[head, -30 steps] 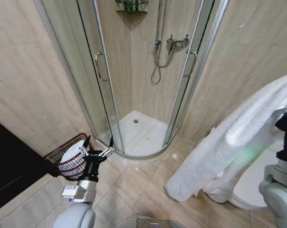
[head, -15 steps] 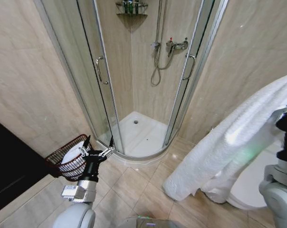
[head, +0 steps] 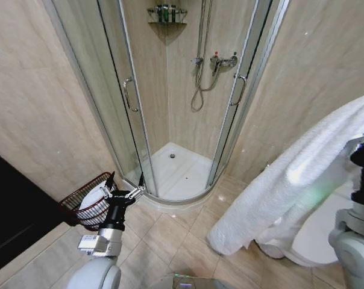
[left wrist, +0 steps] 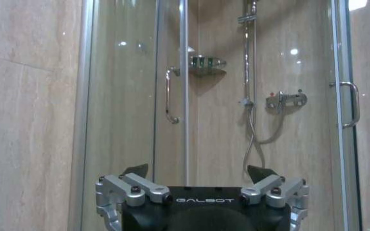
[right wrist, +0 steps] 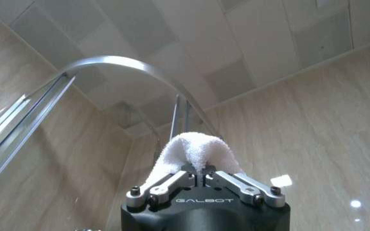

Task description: Discard the used towel into the hamper.

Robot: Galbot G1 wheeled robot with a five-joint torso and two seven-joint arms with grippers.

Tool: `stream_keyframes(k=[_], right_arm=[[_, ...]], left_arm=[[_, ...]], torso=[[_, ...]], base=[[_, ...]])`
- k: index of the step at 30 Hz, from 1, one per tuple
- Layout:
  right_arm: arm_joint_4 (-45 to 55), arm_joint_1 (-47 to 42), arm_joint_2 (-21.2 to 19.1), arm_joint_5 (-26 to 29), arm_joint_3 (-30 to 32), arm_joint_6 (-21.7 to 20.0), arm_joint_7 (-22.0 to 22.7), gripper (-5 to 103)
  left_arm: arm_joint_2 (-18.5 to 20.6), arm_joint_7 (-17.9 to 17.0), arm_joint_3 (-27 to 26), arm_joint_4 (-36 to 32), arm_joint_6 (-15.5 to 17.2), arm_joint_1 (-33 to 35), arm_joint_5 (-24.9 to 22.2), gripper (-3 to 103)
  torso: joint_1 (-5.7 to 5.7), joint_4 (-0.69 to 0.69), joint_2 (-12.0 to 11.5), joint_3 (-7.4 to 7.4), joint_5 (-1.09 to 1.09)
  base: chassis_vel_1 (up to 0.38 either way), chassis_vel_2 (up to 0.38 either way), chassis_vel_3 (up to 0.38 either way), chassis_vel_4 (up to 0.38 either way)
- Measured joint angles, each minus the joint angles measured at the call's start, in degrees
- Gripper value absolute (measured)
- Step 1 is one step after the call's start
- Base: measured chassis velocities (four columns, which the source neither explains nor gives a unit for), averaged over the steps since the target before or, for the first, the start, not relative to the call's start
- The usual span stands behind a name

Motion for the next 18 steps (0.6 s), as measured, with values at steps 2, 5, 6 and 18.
stream_keyframes(k=[2,5,6,18], right_arm=[[0.0,-0.03,0.03,-0.02,0.0,0.0,0.0,4],[0.0,-0.11,0.03,-0.04,0.08,0.0,0.0,4],[0.0,-0.11,0.03,-0.04,0.08,0.0,0.0,4],[0.0,-0.42,0.09,-0.03,0.06,-0.18,0.11,4]], left_arm=[[0.0,0.0,0.0,0.0,0.0,0.0,0.0,100],[0.0,0.0,0.0,0.0,0.0,0.0,0.0,100],[0.0,0.0,0.0,0.0,0.0,0.0,0.0,100],[0.0,0.0,0.0,0.0,0.0,0.0,0.0,100]], torso=[[0.14,0.0,0.32,0.17,0.0],[0.62,0.0,1.34,0.71,0.0],[0.62,0.0,1.34,0.71,0.0],[2.09,0.0,4.68,2.59,0.0]], base=[[0.0,0.0,0.0,0.0],[0.0,0.0,0.0,0.0],[0.0,0.0,0.0,0.0],[0.0,0.0,0.0,0.0]])
